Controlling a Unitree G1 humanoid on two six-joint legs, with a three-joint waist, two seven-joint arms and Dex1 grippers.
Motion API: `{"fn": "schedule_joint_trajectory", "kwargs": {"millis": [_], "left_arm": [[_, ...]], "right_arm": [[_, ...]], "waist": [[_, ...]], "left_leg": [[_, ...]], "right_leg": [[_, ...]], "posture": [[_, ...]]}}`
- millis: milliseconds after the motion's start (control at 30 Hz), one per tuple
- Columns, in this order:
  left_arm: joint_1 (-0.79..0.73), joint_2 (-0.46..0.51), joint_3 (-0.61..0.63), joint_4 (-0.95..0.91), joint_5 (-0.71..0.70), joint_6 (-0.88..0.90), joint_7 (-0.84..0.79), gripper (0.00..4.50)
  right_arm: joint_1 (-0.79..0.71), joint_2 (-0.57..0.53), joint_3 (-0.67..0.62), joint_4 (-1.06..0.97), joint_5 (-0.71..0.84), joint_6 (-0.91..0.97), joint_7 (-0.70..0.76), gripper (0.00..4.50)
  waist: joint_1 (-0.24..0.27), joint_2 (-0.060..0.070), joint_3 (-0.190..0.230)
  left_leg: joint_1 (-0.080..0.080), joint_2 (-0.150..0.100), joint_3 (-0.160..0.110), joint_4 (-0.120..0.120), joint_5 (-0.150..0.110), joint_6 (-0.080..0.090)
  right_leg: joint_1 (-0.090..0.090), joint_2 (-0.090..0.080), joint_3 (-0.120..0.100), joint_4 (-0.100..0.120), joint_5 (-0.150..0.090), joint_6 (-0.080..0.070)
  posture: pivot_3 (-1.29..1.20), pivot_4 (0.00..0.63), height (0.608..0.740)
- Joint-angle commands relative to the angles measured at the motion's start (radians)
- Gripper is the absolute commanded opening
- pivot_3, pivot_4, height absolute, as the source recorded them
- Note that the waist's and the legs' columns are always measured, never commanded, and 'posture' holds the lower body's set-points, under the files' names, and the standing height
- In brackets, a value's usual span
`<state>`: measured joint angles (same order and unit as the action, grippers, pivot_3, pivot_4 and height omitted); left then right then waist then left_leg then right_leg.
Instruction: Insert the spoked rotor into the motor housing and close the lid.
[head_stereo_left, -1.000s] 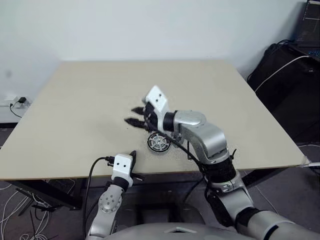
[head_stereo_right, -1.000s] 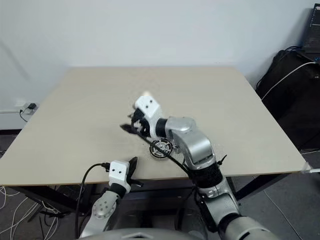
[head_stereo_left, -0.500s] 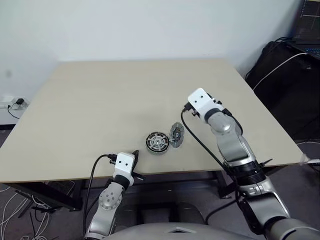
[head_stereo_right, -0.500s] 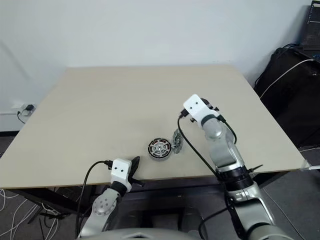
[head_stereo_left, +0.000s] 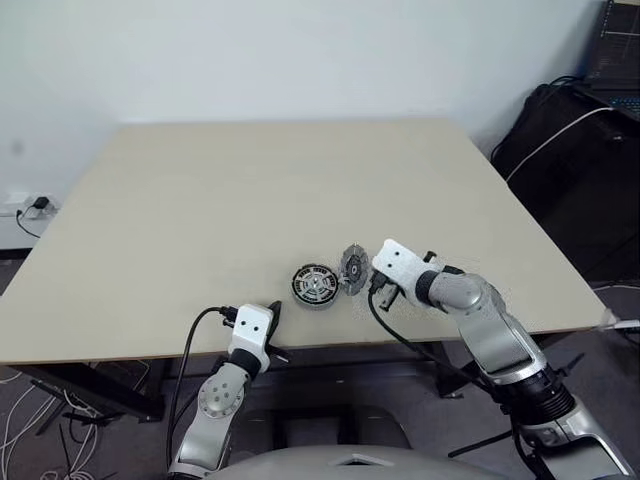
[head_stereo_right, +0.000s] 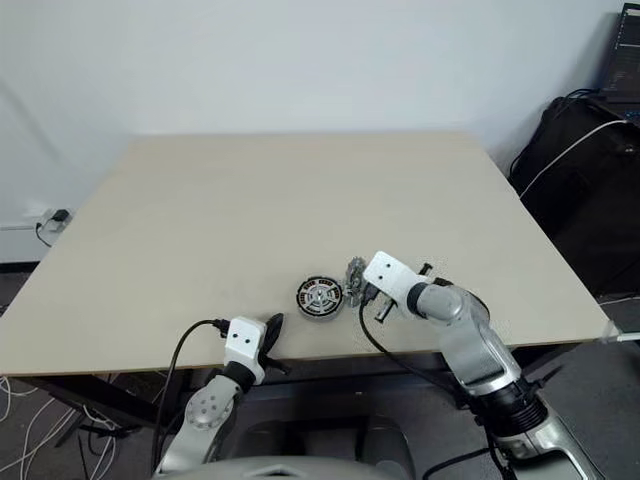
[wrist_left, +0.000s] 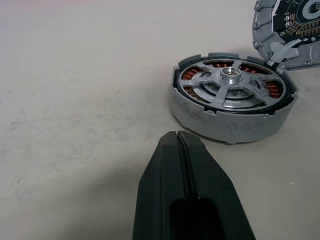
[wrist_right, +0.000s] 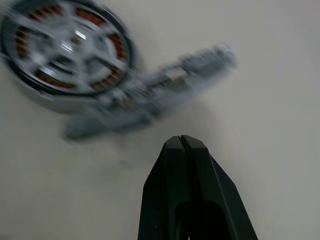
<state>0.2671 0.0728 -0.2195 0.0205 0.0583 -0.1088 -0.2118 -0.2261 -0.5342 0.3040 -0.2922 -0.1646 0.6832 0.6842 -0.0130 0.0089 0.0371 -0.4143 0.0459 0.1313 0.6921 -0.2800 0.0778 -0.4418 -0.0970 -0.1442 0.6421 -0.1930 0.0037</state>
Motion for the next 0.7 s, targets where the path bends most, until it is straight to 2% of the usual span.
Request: {"fn": "schedule_joint_trajectory", "kwargs": {"millis": [33,133,300,700], "left_arm": [[-0.012,-0.001,-0.005,-0.029,-0.004,0.001,-0.002,0.0],[-0.007,0.0,0.0,-0.033,-0.003,0.002,0.002,0.0],[0.002,-0.001,0.003,-0.041,-0.003,0.004,0.008,0.0],[0.02,0.003,0.01,-0.06,-0.002,0.007,0.02,0.0]], "right_arm": [[-0.022,0.017,-0.043,-0.023,0.066,-0.039,0.021,0.01],[-0.04,0.055,-0.071,0.002,0.136,-0.077,0.033,0.01],[-0.071,0.091,-0.064,0.063,0.167,-0.103,0.025,0.01],[-0.122,0.207,0.024,0.196,0.178,-0.152,0.017,0.01]], "waist": [[0.002,0.0,0.0],[0.002,-0.001,0.001],[0.002,-0.001,0.001],[0.001,-0.001,0.0]], "left_leg": [[0.0,0.0,0.0,0.0,0.0,0.0],[0.0,0.0,0.0,0.0,0.0,0.0],[0.0,0.0,0.0,0.0,0.0,0.0],[0.0,0.0,0.0,0.0,0.0,0.0]], "right_leg": [[0.0,0.0,0.0,0.0,0.0,0.0],[0.0,0.0,0.0,-0.001,0.0,0.0],[0.0,0.0,0.0,0.0,0.0,0.0],[0.0,0.001,0.0,0.0,0.0,0.0]], "posture": [[0.0,0.0,0.74],[0.0,0.0,0.74],[0.0,0.0,0.74],[0.0,0.0,0.74]]}}
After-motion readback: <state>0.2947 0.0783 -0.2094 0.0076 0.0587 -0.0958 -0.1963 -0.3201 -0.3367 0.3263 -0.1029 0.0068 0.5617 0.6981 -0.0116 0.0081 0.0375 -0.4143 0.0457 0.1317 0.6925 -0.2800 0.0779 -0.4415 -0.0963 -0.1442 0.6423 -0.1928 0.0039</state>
